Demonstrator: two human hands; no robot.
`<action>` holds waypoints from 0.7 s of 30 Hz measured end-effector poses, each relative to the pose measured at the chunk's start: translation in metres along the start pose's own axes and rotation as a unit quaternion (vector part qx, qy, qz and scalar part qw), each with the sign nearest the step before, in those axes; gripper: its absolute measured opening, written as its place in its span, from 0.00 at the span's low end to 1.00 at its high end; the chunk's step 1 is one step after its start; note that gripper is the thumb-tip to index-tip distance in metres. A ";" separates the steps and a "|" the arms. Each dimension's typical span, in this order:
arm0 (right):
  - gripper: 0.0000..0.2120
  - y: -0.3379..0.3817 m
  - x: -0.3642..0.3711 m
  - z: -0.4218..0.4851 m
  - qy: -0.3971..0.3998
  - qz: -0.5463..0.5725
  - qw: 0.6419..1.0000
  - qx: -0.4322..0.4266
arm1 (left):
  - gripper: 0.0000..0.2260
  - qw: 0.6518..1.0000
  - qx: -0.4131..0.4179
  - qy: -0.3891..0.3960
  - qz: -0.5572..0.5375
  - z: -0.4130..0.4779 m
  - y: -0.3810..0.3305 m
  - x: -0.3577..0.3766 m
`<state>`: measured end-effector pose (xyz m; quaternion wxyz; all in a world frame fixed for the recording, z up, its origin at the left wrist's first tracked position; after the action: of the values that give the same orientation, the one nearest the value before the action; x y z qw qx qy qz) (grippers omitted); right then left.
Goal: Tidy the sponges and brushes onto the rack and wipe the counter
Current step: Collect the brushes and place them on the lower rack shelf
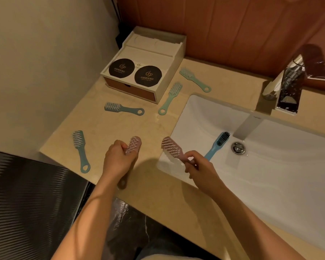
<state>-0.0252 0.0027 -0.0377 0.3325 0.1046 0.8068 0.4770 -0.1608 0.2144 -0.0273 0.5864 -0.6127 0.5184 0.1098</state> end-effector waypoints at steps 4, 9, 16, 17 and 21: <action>0.07 -0.012 -0.015 -0.008 -0.010 0.159 0.983 0.089 | 0.10 0.995 0.039 0.002 -0.094 -0.008 -0.025 -0.002; 0.04 -0.024 -0.036 -0.022 -0.030 0.293 0.948 0.116 | 0.09 0.978 0.086 0.055 -0.181 -0.027 -0.074 0.009; 0.10 -0.040 -0.084 -0.051 -0.072 0.375 0.918 0.107 | 0.05 0.945 0.128 0.170 -0.250 -0.067 -0.144 0.053; 0.12 -0.043 -0.093 -0.057 -0.077 0.379 0.917 0.101 | 0.06 0.935 0.122 0.188 -0.273 -0.074 -0.153 0.062; 0.10 -0.060 -0.120 -0.081 -0.079 0.381 0.915 0.103 | 0.04 0.911 0.105 0.243 -0.317 -0.097 -0.178 0.095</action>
<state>0.0230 -0.1433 -0.0100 0.1757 0.4753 0.7218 0.4715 -0.0294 0.0453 0.0375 0.5069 -0.6875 0.4321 -0.2893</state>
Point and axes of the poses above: each hand's wrist, its own z-axis towards the middle knuckle, its own x-axis out of the palm, y = z × x, the point moved 8 cm from there along z, towards the middle knuckle, and after that the axes turned 4 degrees about -z, right-handed, at the moved point
